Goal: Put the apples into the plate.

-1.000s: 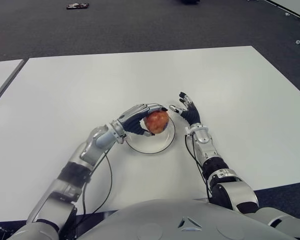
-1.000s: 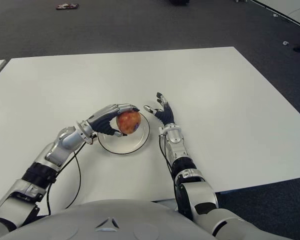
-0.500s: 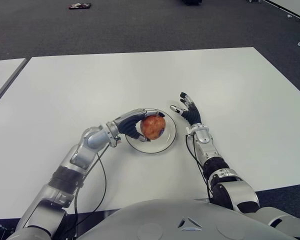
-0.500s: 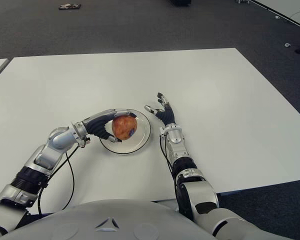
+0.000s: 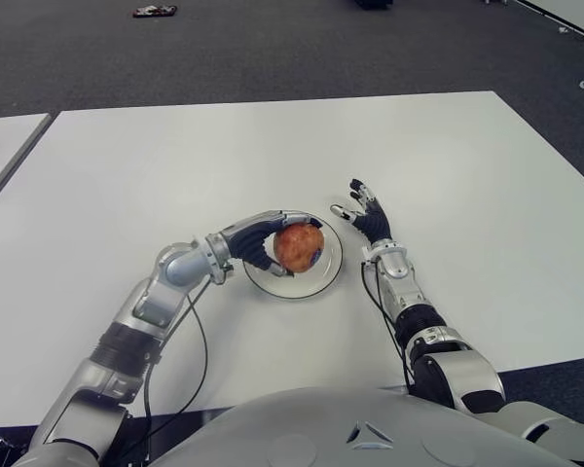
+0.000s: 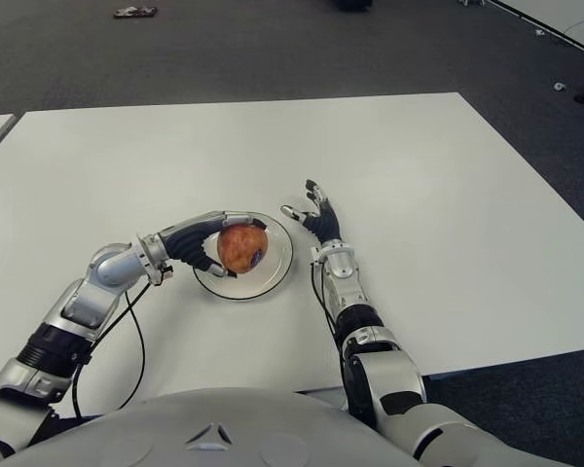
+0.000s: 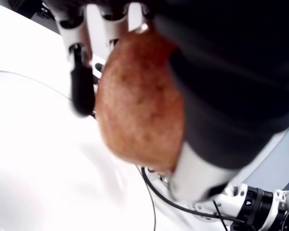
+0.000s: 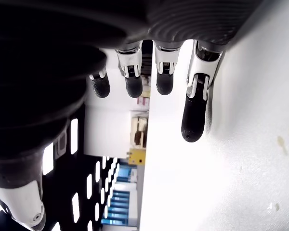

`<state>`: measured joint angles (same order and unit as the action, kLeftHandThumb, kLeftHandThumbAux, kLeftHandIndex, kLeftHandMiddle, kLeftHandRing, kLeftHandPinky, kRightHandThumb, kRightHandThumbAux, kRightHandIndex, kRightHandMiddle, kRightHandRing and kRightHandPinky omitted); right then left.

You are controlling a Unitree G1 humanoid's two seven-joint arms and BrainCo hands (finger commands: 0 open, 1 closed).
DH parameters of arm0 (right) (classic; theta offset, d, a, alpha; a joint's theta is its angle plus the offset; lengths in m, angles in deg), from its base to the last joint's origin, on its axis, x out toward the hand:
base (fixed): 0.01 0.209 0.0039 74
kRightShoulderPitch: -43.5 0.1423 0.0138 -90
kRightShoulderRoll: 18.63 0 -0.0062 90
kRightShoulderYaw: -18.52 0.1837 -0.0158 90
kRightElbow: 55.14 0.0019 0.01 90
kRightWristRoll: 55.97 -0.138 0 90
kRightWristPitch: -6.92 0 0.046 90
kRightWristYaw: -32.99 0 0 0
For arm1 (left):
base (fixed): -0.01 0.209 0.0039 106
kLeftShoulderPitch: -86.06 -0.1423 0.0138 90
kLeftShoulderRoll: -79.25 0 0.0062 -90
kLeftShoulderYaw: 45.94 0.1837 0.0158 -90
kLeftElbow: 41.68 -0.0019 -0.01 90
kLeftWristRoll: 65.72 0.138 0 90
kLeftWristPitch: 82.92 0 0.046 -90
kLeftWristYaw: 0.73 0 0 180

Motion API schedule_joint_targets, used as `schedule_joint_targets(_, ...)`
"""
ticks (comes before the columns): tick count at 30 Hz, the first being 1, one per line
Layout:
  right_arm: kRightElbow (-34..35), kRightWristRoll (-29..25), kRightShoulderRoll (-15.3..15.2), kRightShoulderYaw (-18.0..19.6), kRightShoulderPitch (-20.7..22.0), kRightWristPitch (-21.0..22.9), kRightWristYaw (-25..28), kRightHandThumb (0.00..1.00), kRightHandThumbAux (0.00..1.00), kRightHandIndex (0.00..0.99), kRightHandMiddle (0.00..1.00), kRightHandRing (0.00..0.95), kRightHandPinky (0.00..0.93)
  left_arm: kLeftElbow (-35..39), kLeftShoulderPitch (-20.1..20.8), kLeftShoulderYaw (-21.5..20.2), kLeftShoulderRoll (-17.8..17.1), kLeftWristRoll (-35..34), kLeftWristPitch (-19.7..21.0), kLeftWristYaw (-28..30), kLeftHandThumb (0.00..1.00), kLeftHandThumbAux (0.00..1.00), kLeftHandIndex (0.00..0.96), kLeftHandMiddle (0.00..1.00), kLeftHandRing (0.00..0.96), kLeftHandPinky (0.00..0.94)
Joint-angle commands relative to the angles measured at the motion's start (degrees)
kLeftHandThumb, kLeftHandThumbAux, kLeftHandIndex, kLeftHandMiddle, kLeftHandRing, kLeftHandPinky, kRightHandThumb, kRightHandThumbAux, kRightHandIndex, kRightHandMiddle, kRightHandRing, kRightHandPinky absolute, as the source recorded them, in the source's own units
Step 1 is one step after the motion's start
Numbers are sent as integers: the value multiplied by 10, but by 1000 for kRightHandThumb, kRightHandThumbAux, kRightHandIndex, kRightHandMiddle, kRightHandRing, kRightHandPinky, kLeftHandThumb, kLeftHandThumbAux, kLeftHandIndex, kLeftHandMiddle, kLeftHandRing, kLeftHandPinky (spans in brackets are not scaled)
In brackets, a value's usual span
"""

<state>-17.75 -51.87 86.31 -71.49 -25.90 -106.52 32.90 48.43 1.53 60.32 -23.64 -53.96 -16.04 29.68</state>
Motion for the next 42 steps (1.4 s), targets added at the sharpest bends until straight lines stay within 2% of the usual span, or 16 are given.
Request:
schedule_joint_targets(1,-30,0,0,-3,-24,28,8,71,684,0,0,14,41,11,6,-8,-4,-8,12,9,333,113,0,0,0,0)
schedule_joint_targets(11,-32,-2,1,-1,-24,24,16,68,678,0,0,7,53,25,-3,-23,4,39,38,-31,369,117,0,0,0,0)
schedule_joint_targets(21,-31,-5,3,0,-25,27,20,81,691,0,0,10,69,37,-11,-35,16,107,55,-99,317,134,0,0,0,0)
schedule_joint_targets(25,-28,-4,4,0,-26,29,21,87,694,0,0,12,73,31,-5,-35,15,194,59,-170,299,127,0,0,0,0)
schedule_joint_targets(31,-24,-4,4,-1,-28,31,23,89,689,0,0,17,80,-16,19,-22,13,276,62,-243,275,116,0,0,0,0)
schedule_joint_targets(37,-22,-4,3,-1,-31,30,25,87,687,0,0,21,83,-27,28,-5,13,347,84,-291,229,115,0,0,0,0)
schedule_joint_targets(42,-23,-2,3,-1,-32,29,24,90,692,0,0,26,94,-27,31,5,16,388,107,-306,194,123,0,0,0,0)
